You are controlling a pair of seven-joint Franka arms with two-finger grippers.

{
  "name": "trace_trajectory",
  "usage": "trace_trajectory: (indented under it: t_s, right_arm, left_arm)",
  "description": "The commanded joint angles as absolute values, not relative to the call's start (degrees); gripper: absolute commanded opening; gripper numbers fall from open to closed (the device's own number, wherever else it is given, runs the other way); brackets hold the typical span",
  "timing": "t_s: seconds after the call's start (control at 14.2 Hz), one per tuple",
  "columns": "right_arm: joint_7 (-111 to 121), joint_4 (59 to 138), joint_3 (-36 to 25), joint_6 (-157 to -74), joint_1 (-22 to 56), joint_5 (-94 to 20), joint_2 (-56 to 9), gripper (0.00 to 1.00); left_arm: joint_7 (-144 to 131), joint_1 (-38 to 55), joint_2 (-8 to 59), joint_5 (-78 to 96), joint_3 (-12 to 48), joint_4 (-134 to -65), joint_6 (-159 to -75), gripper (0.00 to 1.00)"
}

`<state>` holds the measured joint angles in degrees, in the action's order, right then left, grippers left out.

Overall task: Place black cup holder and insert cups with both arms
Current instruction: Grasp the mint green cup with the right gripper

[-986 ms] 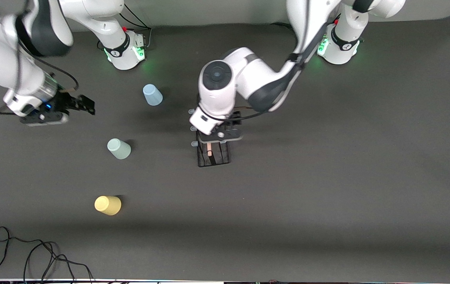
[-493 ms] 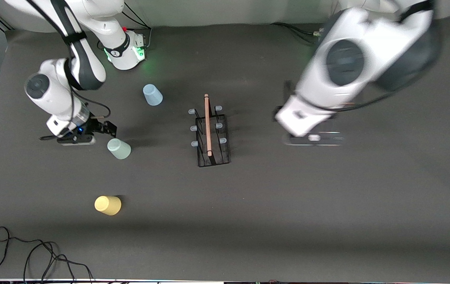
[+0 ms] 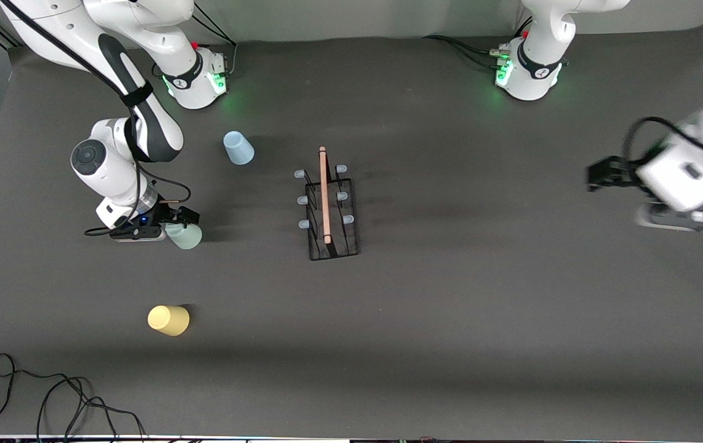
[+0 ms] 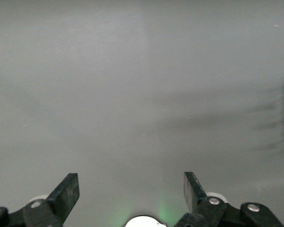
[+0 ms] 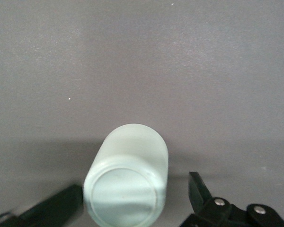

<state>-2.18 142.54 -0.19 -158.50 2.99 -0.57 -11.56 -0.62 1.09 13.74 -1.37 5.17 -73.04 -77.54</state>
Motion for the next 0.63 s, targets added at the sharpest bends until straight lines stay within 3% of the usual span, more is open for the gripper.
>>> trace_trajectory:
  t_s: [0.0, 0.21, 0.28, 0.42, 0.56]
  right_arm:
    - [-3.5, 141.5, -0.4, -159.2, 3.7, -0.5, -12.6, 1.00]
    - [-3.5, 141.2, -0.4, -159.3, 3.8, -0.5, -12.8, 1.00]
    - [-3.5, 141.2, -0.4, -159.3, 3.8, -0.5, -12.7, 0.74]
    - [-3.4, 141.1, -0.4, -159.2, 3.7, -0.5, -12.7, 0.07]
    - [-3.4, 140.0, -0.4, -158.5, 3.8, -0.5, -11.7, 0.00]
  left_arm:
    - [0.4, -2.0, 10.0, -2.3, 5.9, -82.6, -83.8, 0.99]
    - [0.6, -2.5, 2.7, -3.0, 6.0, -97.4, -94.3, 0.99]
    - [1.1, -2.5, 1.6, -3.1, 6.0, -99.5, -95.3, 0.99]
    - [1.5, -2.5, 1.3, -3.0, 6.0, -99.3, -95.5, 1.00]
    - [1.7, -2.6, 2.1, -2.9, 5.9, -97.3, -95.0, 1.00]
